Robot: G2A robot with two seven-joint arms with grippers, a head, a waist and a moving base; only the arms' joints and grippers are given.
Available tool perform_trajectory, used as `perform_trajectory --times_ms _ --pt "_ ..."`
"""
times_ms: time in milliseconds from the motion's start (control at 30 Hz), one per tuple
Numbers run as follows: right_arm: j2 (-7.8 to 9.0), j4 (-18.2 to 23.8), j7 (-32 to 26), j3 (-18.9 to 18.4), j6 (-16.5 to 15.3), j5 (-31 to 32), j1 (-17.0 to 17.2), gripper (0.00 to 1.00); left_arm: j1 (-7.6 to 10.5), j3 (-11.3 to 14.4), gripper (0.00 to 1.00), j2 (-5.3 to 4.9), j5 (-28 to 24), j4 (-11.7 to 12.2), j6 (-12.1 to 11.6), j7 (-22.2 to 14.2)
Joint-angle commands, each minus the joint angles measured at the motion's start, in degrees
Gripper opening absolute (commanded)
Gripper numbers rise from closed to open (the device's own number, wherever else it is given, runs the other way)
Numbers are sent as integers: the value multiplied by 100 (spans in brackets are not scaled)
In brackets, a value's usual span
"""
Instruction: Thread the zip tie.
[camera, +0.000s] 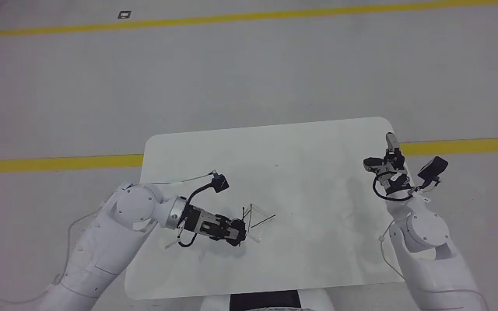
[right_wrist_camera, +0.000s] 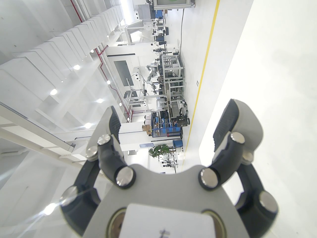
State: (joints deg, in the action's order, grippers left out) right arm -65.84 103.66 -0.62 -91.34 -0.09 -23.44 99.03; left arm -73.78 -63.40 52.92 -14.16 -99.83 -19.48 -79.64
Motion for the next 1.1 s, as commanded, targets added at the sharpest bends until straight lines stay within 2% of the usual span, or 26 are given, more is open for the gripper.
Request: perform_trajectory --times_ms 0,67,133,267,400,533,933,1067 --pt "10 152 -307 87 -30 331 -15 100 0 0 0 0 0 0 0 0" --pt "24 383 -740 260 -21 652 -44 100 0 0 0 0 0 0 0 0" --pt "30 520 -926 387 15 952 -88 100 0 0 0 0 0 0 0 0" --pt "8 680 -1258 963 291 1512 -326 100 0 0 0 0 0 0 0 0" --pt "-47 582 -1255 1599 507 2098 -691 100 0 0 0 0 0 0 0 0" --pt "-105 510 -911 2143 713 2917 -935 100 0 0 0 0 0 0 0 0" --pt "-105 497 -962 2149 670 2904 -931 100 0 0 0 0 0 0 0 0" --pt "-72 384 -1884 2161 302 2782 -1045 100 0 0 0 0 0 0 0 0"
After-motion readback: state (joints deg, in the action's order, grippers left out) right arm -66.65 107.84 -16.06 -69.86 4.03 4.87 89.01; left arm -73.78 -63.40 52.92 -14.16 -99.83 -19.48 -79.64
